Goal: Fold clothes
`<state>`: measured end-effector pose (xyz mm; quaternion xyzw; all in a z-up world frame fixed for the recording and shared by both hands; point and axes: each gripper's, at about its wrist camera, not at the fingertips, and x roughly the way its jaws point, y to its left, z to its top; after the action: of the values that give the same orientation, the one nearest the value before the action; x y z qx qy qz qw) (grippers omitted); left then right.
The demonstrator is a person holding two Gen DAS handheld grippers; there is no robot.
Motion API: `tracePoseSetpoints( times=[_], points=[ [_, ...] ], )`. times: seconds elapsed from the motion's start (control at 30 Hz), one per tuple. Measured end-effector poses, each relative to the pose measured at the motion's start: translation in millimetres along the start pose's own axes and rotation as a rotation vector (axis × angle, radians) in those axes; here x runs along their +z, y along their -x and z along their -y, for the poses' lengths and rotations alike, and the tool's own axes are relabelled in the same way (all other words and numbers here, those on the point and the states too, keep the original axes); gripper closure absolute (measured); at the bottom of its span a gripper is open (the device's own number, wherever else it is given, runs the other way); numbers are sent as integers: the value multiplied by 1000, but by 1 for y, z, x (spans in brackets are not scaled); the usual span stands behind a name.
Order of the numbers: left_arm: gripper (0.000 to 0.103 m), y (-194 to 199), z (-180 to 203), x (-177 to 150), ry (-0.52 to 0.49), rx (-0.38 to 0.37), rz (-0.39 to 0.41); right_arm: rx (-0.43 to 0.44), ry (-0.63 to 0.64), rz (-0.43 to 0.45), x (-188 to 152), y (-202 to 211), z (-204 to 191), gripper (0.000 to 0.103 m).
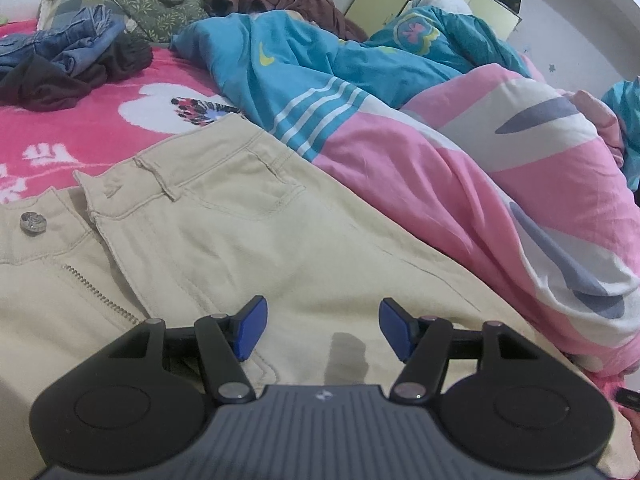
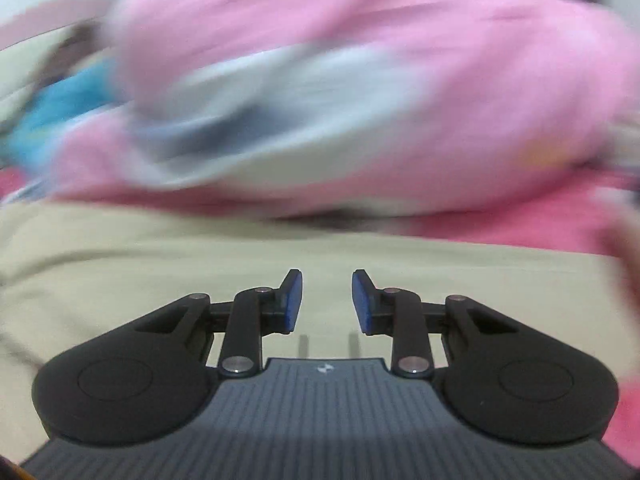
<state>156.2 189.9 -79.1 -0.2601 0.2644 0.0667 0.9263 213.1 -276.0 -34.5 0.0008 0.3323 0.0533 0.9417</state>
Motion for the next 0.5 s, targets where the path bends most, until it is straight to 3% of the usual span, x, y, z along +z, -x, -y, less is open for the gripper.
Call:
tracePoseSetpoints(
  times=[0.13,0.23,0.33,0.43,0.5],
  points=[
    [40,1,-1,0,-13,-3,-5,118,74,-174,-23,-33,-57,76],
    [40,1,-2,2,-5,-8,-12,132,144,-198,-50,-2,-73,75],
    [38,0,2,1,-23,5,-16,174,88,-285,-49,22,-69,75],
    [37,0,1,2,-12,-3,-18,152,81,-275,-26,25,-71,75],
    [37,0,-1,3,-2,-9,-20,159,60,-177,-3,17,-80,75]
  ],
)
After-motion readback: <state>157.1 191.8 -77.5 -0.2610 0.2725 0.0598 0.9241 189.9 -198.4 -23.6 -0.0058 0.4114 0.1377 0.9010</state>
